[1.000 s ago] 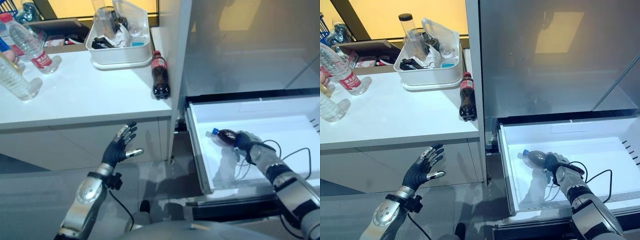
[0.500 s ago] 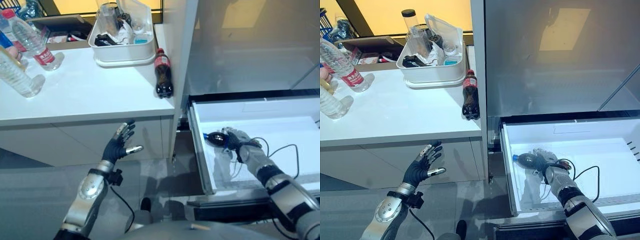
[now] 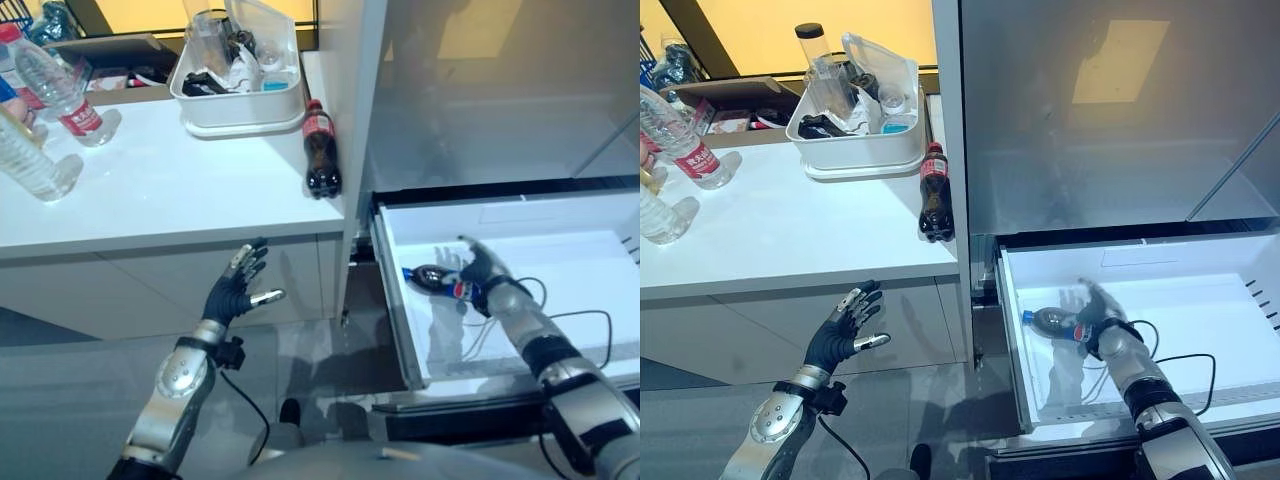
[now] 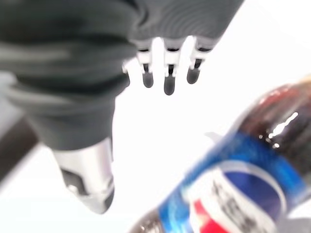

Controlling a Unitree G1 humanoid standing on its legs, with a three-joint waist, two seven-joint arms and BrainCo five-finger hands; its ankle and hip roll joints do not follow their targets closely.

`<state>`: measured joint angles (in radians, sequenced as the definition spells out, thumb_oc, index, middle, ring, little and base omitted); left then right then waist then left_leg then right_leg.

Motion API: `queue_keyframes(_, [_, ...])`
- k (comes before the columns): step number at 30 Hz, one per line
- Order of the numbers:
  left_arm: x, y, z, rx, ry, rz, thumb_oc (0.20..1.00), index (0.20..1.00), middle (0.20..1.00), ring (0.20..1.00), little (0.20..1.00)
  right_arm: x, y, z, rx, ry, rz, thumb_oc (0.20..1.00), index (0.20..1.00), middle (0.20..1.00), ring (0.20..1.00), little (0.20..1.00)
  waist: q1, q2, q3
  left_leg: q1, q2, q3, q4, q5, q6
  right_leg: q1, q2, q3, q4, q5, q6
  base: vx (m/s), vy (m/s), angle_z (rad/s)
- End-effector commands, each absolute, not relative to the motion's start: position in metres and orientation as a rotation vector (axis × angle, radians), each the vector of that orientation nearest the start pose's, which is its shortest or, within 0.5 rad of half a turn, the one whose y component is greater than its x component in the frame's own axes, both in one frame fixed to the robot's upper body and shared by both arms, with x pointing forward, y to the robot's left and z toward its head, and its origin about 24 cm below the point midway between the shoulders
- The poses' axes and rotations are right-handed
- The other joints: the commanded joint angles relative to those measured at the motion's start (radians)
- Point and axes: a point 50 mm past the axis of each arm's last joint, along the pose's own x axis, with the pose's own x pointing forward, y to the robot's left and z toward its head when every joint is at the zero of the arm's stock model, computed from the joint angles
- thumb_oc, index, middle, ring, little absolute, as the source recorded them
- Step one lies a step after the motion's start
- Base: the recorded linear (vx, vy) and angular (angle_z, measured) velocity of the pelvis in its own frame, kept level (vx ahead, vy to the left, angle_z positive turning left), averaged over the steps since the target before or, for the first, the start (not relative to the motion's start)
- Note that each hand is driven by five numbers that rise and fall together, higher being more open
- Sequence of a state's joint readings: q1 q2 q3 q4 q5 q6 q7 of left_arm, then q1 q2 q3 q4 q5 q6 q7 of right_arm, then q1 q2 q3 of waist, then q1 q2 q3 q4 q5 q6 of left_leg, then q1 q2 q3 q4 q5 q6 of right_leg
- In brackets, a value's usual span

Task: Take the drinks into the refrigerator

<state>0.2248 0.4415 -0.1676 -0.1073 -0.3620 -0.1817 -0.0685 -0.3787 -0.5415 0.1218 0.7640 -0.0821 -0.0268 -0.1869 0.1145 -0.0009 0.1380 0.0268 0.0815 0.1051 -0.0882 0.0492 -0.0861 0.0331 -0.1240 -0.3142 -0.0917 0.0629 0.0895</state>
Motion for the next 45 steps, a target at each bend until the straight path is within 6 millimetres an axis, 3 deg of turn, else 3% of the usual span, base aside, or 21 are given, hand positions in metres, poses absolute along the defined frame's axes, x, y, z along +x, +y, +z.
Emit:
queue_keyframes(1, [0.206,0.198,0.05,0.093,-0.069,-0.206,1.0,1.0,1.0,1.0,1.0,0.308,-0.302,0.063,-0.517,0.084,-0.335,1.0,1.0,1.0,1.0,1.0,-0.014,-0.05,-0.028,0.012,-0.011,0.014,0.001,-0.063,0.029,0.021,-0.033,0.01,0.004,0.0,0.065,0.0,0.0,0.0])
queue_keyframes(5, [0.207,0.2,0.047,0.1,-0.06,-0.2,1.0,1.0,1.0,1.0,1.0,0.29,-0.319,0.078,-0.357,-0.028,-0.419,1.0,1.0,1.0,1.0,1.0,-0.029,-0.054,-0.039,0.023,-0.011,0.018,0.001,-0.07,0.029,0.028,-0.033,0.012,0.004,-0.004,0.066,0.0,0.001,-0.01])
queue_keyframes(9, [0.209,0.202,0.047,0.102,-0.062,-0.178,1.0,1.0,1.0,1.0,1.0,0.268,-0.333,0.11,-0.193,-0.231,-0.492,1.0,1.0,1.0,1.0,1.0,-0.057,-0.056,-0.049,0.034,-0.01,0.026,0.001,-0.078,0.03,0.031,-0.032,0.021,0.004,-0.005,0.067,0.01,0.005,0.0])
queue_keyframes(13, [0.21,0.202,0.044,0.101,-0.052,-0.171,1.0,1.0,1.0,1.0,1.0,0.247,-0.346,0.128,-0.129,-0.349,-0.563,1.0,1.0,1.0,1.0,1.0,-0.075,-0.06,-0.058,0.038,-0.009,0.031,0.001,-0.082,0.03,0.031,-0.031,0.028,0.004,-0.007,0.068,0.01,0.008,-0.05])
queue_keyframes(22, [0.216,0.201,0.043,0.089,-0.05,-0.165,1.0,1.0,1.0,1.0,1.0,0.213,-0.387,0.154,-0.046,-0.514,-0.781,1.0,1.0,1.0,1.0,1.0,-0.114,-0.072,-0.079,0.047,-0.004,0.05,0.001,-0.089,0.03,0.021,-0.022,0.053,0.004,-0.005,0.072,0.0,0.004,-0.11])
queue_keyframes(26, [0.218,0.201,0.042,0.088,-0.049,-0.167,1.0,1.0,1.0,1.0,1.0,0.198,-0.401,0.153,-0.029,-0.529,-0.858,1.0,1.0,1.0,1.0,1.0,-0.126,-0.074,-0.083,0.05,-0.002,0.059,0.001,-0.092,0.03,0.016,-0.019,0.064,0.004,-0.004,0.072,0.0,0.008,-0.11])
queue_keyframes(38, [0.222,0.208,0.038,0.113,-0.032,-0.139,1.0,1.0,1.0,1.0,1.0,0.144,-0.436,0.103,0.037,-0.376,-1.148,1.0,1.0,1.0,1.0,1.0,-0.172,-0.076,-0.085,0.053,0.003,0.093,0.001,-0.096,0.03,-0.01,-0.012,0.103,0.004,0.006,0.074,-0.01,0.002,-0.12])
queue_keyframes(42, [0.221,0.21,0.036,0.112,-0.024,-0.124,1.0,1.0,1.0,1.0,1.0,0.114,-0.449,0.075,0.07,-0.265,-1.288,1.0,1.0,1.0,1.0,1.0,-0.183,-0.073,-0.086,0.051,0.002,0.094,0.001,-0.097,0.03,-0.015,-0.013,0.106,0.004,0.009,0.075,0.0,0.0,-0.04])
queue_keyframes(43, [0.22,0.21,0.035,0.116,-0.016,-0.126,1.0,1.0,1.0,1.0,1.0,0.1,-0.451,0.054,0.104,-0.175,-1.343,1.0,1.0,1.0,1.0,1.0,-0.187,-0.071,-0.083,0.049,0.001,0.095,0.001,-0.096,0.03,-0.018,-0.013,0.107,0.004,0.01,0.075,0.0,0.0,0.0])
queue_keyframes(45, [0.22,0.211,0.034,0.12,-0.013,-0.131,1.0,1.0,1.0,1.0,1.0,0.092,-0.454,0.043,0.104,-0.107,-1.365,1.0,1.0,1.0,1.0,1.0,-0.186,-0.071,-0.084,0.048,0.0,0.095,0.001,-0.096,0.03,-0.019,-0.013,0.107,0.004,0.01,0.075,-0.01,0.001,-0.02])
